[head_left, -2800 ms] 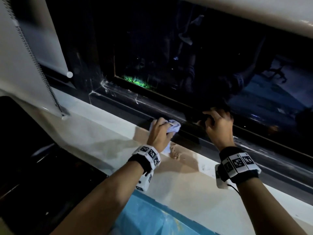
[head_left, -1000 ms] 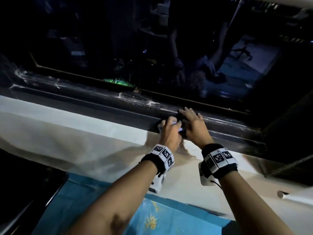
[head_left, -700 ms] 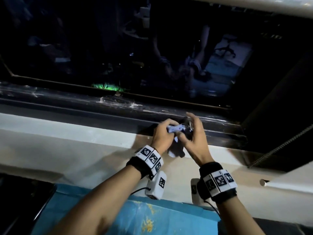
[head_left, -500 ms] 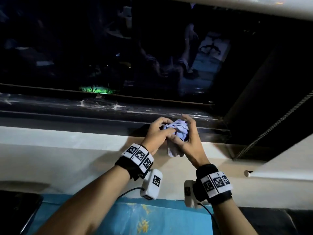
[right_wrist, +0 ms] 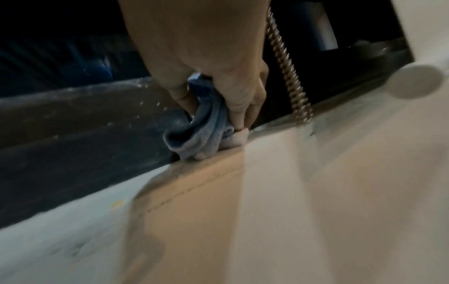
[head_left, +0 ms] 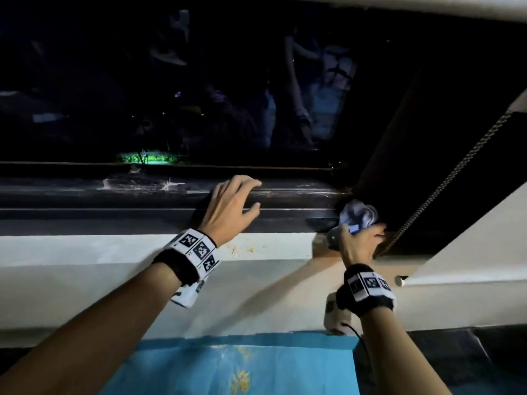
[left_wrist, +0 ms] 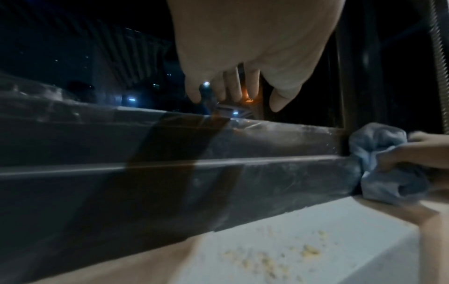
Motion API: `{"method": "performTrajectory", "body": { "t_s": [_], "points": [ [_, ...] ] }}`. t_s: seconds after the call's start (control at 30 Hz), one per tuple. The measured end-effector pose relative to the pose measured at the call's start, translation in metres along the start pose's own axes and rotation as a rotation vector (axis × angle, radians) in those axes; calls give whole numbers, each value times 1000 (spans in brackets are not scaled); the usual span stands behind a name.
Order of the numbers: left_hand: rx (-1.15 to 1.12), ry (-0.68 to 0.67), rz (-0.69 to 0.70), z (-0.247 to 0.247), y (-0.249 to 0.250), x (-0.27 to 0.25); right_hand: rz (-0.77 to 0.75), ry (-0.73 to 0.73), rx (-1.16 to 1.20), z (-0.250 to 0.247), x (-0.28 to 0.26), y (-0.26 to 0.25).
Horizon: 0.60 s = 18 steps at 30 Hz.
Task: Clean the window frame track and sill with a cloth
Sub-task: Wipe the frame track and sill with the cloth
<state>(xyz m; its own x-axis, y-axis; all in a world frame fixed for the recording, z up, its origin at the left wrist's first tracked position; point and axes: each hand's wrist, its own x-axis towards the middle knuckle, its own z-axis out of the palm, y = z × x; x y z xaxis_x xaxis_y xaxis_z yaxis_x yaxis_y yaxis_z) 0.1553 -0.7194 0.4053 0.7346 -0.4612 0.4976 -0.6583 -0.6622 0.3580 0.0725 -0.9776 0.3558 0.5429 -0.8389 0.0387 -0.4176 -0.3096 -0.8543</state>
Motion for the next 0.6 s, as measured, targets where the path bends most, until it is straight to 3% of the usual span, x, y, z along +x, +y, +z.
{"method": "performTrajectory", "body": {
  "t_s": [0.2, 0.3, 0.4, 0.47, 0.53, 0.6],
  "points": [
    [173, -70, -39, 1, -28, -10, -121, -98, -234, 45, -32, -17],
    [177, -53, -48, 3, -33, -15, -333, -213, -50, 52, -65, -6],
    [180, -37, -26, 5, -34, -18, -518, -194, 10, 33, -62, 3],
    [192, -37, -18, 5, -35, -18, -473, -56, -34, 12, -43, 6],
    [200, -41, -17, 7, -37, -19, -306, 63, -267, -5, -21, 11],
    [192, -35, -16, 8, -39, -19, -123, 35, -558, -4, -7, 17]
  ]
}}
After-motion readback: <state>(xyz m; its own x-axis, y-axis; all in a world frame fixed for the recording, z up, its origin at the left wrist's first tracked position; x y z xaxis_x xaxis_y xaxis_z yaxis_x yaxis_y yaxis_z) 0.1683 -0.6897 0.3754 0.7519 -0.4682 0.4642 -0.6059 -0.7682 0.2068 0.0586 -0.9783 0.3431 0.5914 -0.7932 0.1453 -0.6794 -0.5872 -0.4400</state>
